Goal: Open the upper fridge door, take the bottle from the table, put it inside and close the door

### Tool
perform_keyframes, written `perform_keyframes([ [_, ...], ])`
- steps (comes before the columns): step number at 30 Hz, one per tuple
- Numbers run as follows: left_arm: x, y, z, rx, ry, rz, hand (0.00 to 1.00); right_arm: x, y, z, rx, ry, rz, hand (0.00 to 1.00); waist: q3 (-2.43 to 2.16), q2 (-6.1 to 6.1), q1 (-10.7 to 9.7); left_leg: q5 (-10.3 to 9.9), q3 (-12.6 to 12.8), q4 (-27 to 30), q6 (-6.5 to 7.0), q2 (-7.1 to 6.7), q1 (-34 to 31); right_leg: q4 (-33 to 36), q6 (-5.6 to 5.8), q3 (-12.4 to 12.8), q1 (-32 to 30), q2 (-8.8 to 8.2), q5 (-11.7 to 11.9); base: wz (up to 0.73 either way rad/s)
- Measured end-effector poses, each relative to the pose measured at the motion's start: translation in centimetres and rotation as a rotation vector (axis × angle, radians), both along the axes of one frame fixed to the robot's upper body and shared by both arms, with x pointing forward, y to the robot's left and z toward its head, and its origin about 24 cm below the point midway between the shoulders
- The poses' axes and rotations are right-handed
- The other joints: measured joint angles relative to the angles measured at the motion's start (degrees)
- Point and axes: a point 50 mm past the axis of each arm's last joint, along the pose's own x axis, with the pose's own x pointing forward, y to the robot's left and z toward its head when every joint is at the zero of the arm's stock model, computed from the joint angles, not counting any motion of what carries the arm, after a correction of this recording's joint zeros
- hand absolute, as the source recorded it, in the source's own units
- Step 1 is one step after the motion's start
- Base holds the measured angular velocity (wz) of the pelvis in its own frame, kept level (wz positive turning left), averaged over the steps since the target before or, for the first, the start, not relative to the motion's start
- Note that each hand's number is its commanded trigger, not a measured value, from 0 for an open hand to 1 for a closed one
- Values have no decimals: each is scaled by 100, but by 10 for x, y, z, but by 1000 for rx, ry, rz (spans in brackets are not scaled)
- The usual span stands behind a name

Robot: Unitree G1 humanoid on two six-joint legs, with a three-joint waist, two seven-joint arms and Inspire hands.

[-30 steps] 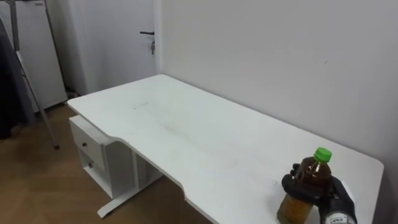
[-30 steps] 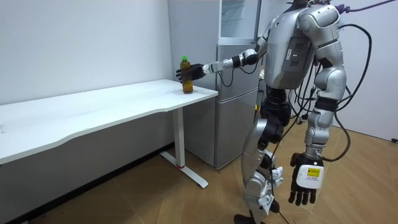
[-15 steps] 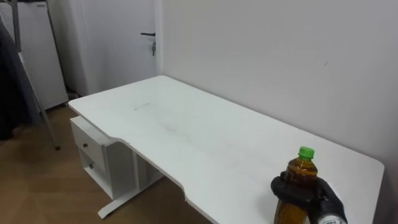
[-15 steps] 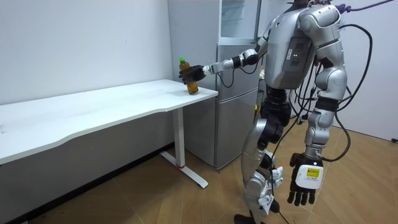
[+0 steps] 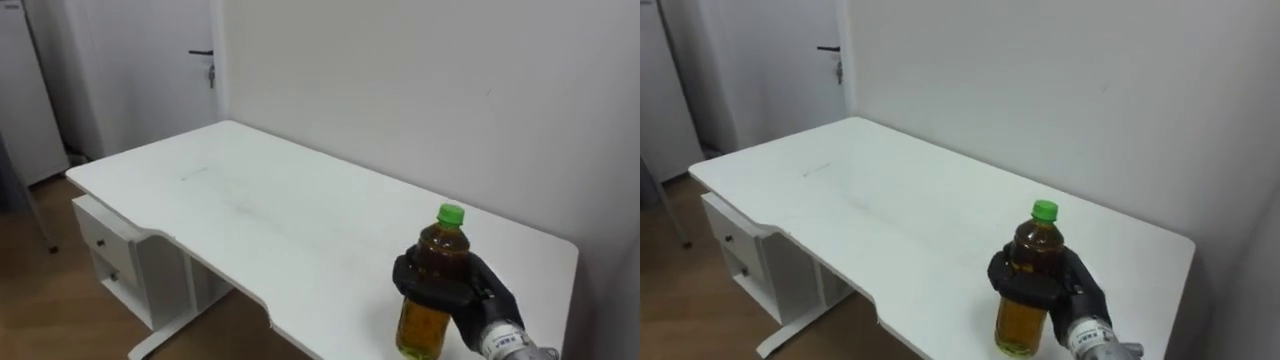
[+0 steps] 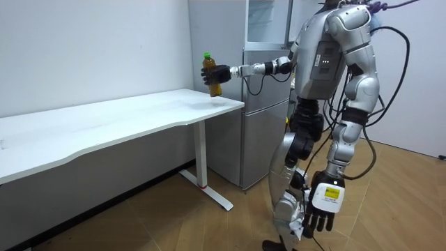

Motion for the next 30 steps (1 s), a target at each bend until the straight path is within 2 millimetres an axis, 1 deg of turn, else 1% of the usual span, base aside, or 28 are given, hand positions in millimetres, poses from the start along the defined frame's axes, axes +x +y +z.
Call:
perform_keyframes([
  [2, 2, 0, 0, 0, -6, -2, 0, 0, 4, 6, 6, -26, 32, 100, -5, 27, -66, 2, 62, -64, -1, 14, 14, 11, -7, 34, -7, 1, 4, -21],
  [3, 4, 0, 0, -1, -13, -2, 0, -1, 6, 9, 8, -41, 44, 100, -15, 40, -89, 4, 139, -82, 0, 25, 26, 28, -10, 63, -30, -1, 6, -21],
  [4, 6, 0, -1, -1, -20, -3, 0, -3, 6, 14, 5, -62, 57, 100, -27, 31, -143, 4, 174, -83, 1, 37, 26, 52, -11, 111, -70, -3, 6, -21],
  [7, 11, 0, -1, -3, -34, 1, 0, -5, 10, 29, 0, -121, 96, 100, -29, 17, -184, 4, 294, -90, 3, 68, 41, 93, -15, 234, -127, -3, 9, -23],
  [10, 17, 0, -1, 1, -49, -3, 0, -8, 17, 46, 6, -193, 134, 100, -48, -21, -237, 4, 452, -170, 3, 97, 154, 93, -18, 368, -121, 7, 15, -25],
  [13, 24, 0, -1, 1, -69, -9, 0, -9, 21, 54, 2, -226, 156, 100, -55, -33, -290, 2, 490, -171, 3, 105, 179, 93, -21, 405, -116, 13, 17, -8],
  [17, 25, 0, -1, 3, -72, -9, 0, -11, 25, 61, 1, -250, 176, 100, -51, -27, -366, 0, 504, -186, 3, 114, 188, 94, -29, 505, -128, 32, 23, -3],
  [21, 26, 2, 0, 5, -74, -6, 0, -16, 22, 83, 2, -336, 191, 100, -53, -30, -387, 0, 493, -185, 3, 114, 143, 98, -42, 504, -186, 44, 43, -1],
  [24, 24, 6, 0, 16, -72, 15, 0, -19, 18, 99, 6, -399, 193, 100, -61, -42, -444, 0, 550, -205, 3, 129, 178, 92, -41, 527, -208, 44, 43, -4],
  [25, 24, 6, 0, 17, -70, 16, 0, -21, 18, 105, 17, -422, 192, 100, -60, -41, -491, 1, 564, -224, 3, 134, 194, 91, -40, 531, -204, 44, 45, -8],
  [29, 22, 6, 0, 16, -63, 18, 0, -25, 18, 116, 25, -472, 200, 100, -62, -47, -581, 1, 661, -264, 2, 150, 251, 92, -45, 668, -181, 63, 51, -15],
  [30, 21, 6, 0, 17, -63, 19, 0, -26, 18, 117, 30, -475, 204, 100, -60, -50, -658, 1, 666, -263, 2, 150, 263, 92, -45, 676, -169, 63, 52, -3],
])
